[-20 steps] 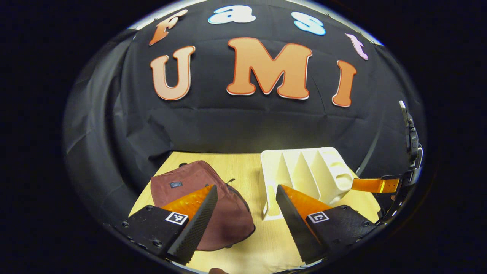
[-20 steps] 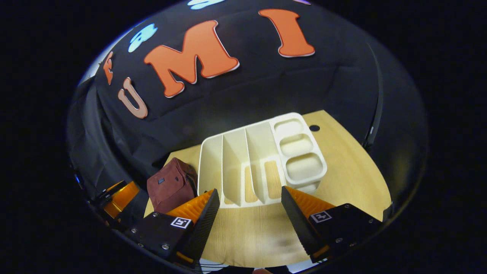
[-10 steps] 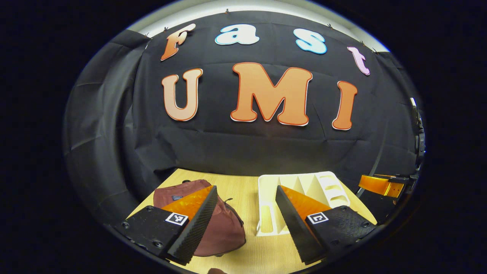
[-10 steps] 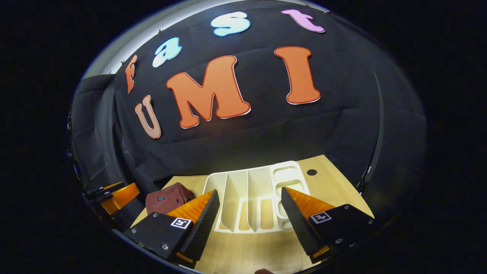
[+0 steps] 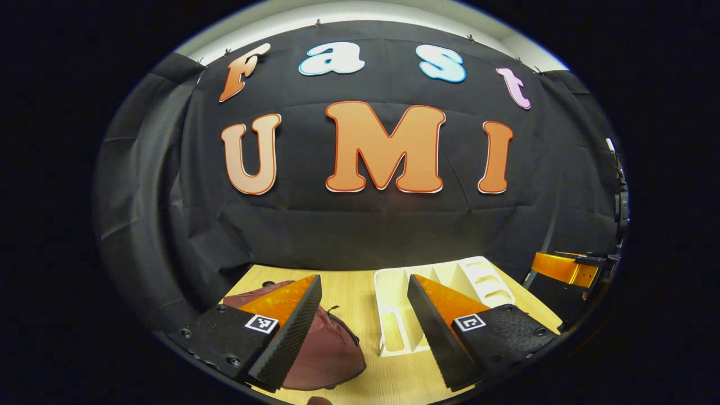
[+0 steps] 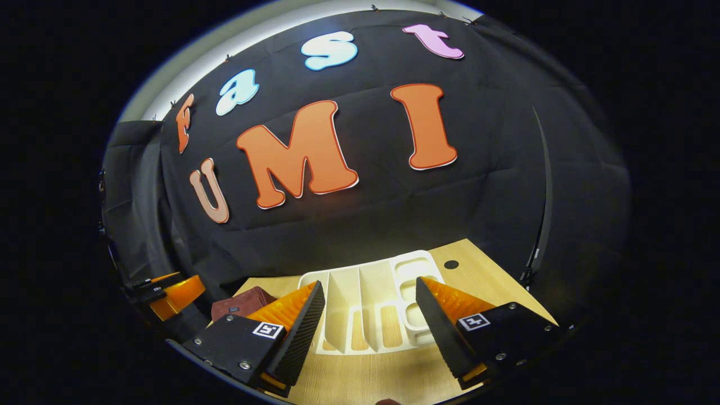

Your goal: Open the schoolbag, grab two books from the bookshelf and put them into the schoolbag.

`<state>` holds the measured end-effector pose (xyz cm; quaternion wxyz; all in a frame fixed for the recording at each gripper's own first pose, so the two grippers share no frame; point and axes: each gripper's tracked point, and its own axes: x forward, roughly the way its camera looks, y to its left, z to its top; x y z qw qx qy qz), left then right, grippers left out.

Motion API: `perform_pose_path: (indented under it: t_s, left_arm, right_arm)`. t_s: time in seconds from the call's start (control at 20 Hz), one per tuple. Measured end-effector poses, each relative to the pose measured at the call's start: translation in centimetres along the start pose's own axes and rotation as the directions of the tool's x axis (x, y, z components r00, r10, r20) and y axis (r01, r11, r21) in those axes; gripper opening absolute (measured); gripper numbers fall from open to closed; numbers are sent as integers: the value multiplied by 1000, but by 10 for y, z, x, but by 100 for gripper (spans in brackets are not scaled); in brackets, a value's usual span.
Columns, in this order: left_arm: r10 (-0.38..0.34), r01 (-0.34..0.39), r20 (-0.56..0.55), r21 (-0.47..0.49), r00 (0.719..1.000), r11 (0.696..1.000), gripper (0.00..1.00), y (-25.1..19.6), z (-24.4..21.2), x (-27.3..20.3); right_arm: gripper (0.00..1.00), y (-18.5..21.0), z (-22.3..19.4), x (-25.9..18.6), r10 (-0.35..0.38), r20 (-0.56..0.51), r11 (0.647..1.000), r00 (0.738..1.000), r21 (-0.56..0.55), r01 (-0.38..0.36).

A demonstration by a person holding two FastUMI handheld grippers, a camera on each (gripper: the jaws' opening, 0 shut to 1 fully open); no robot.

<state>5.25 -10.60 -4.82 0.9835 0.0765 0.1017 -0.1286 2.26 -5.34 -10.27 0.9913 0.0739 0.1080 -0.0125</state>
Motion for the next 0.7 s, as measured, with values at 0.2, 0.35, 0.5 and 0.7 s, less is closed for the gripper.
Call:
perform_pose_path:
  t_s: [0.2,0.35,0.5,0.7]
  left_arm:
    - [-33,33,-4,22,999,999,97,10,5,-3]
    - [-52,53,-5,6,999,999,97,19,7,-6]
    - [-61,61,-2,15,998,998,97,30,8,-8]
    - [-77,77,1,18,997,997,97,40,8,-11]
  right_arm:
    - [97,13,-4,-8,-17,8,1000,1000,-6,17]
    - [97,21,-9,-13,-28,3,1000,1000,-5,28]
    - [97,26,-14,-18,-43,3,999,999,16,43]
    - [97,32,-20,-25,-68,-3,998,998,18,68]
